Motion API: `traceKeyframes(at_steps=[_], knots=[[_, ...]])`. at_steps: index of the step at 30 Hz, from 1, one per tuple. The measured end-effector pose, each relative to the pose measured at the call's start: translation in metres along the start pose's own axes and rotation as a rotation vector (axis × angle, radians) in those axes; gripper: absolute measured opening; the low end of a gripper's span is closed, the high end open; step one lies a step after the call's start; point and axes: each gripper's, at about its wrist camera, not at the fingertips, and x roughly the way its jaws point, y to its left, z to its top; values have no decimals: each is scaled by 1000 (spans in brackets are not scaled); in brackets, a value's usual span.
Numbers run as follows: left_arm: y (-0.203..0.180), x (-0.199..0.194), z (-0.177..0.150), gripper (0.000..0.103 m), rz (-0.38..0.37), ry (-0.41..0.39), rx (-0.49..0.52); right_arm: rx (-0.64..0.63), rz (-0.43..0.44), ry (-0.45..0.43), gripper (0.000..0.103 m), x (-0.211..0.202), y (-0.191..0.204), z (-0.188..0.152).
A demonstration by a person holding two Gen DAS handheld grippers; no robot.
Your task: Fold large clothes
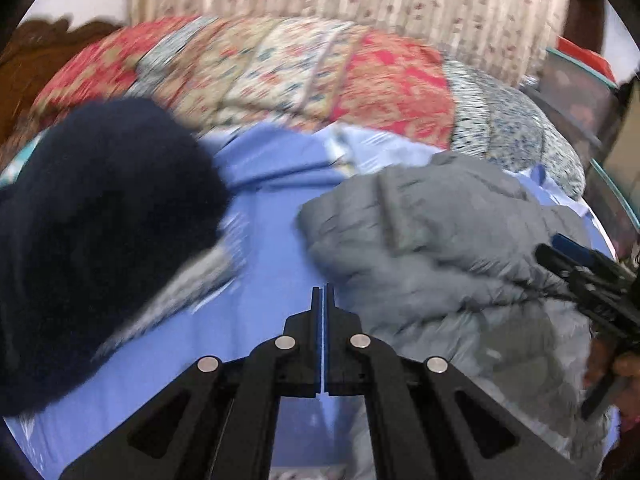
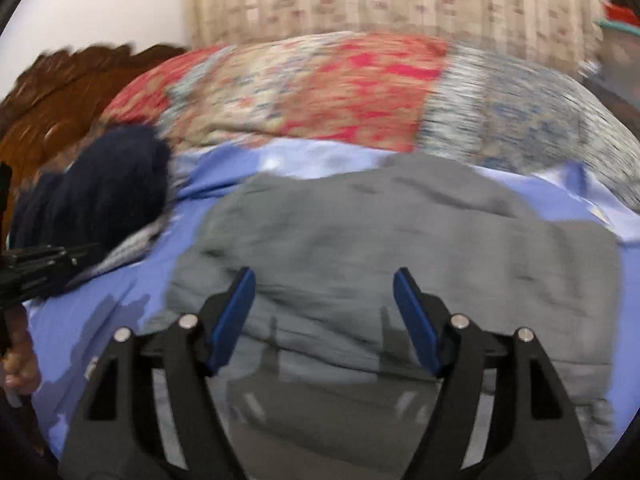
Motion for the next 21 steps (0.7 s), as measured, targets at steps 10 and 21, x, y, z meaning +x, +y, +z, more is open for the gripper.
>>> traceKeyframes(at_steps=[10,21], knots=[[-111,136,23,23,38,226,241,417,-220,102,68,2,-201,-42],[-117,118,2,24,145,222,293,417,-323,-10,79,-36,-209,-61]])
